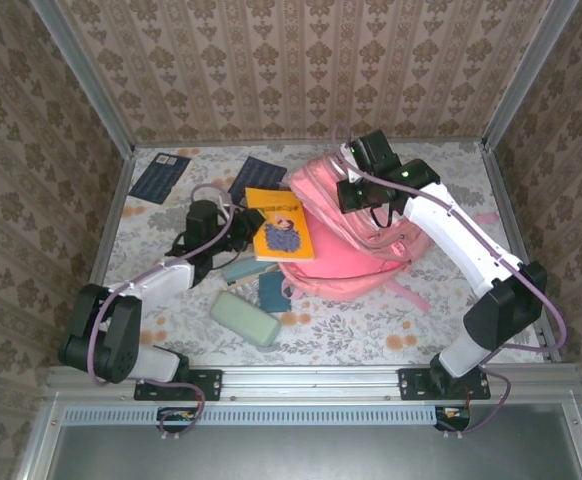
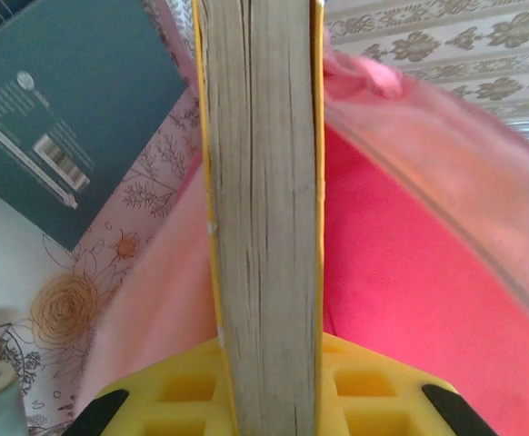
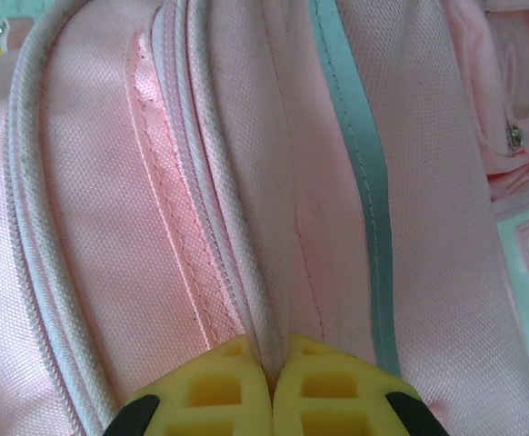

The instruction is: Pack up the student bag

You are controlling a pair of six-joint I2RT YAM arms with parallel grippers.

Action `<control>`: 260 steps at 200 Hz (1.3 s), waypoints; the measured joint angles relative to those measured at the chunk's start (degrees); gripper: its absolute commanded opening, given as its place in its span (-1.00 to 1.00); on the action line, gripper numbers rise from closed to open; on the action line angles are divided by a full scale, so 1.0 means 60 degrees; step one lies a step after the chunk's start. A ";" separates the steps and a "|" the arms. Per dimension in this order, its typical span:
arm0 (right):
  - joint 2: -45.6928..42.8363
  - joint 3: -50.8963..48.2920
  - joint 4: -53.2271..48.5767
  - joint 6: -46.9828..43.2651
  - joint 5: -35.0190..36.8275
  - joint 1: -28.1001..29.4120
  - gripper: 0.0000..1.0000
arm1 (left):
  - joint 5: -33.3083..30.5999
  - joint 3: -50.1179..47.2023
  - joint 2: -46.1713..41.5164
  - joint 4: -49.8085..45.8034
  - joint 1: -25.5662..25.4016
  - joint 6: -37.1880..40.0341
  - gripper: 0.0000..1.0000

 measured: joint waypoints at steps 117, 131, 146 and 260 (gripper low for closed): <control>0.0361 0.0521 -0.0117 0.2317 -0.1053 -0.0477 -1.00 | -0.4178 0.2543 0.4492 0.2051 -0.3697 -0.0987 -1.00; 0.0313 0.0419 0.0036 0.2492 -0.1180 -0.0616 -1.00 | -0.4368 0.2965 0.5071 0.2386 -0.3818 -0.1053 -1.00; 0.0244 0.0262 0.0193 0.2594 -0.1293 -0.0761 -1.00 | -0.4561 0.3461 0.5584 0.2557 -0.3971 -0.1056 -1.00; -0.0127 0.0015 0.0273 0.2681 -0.2361 -0.1628 -1.00 | -0.5002 0.2532 0.4240 0.2353 -0.3887 -0.0929 -1.00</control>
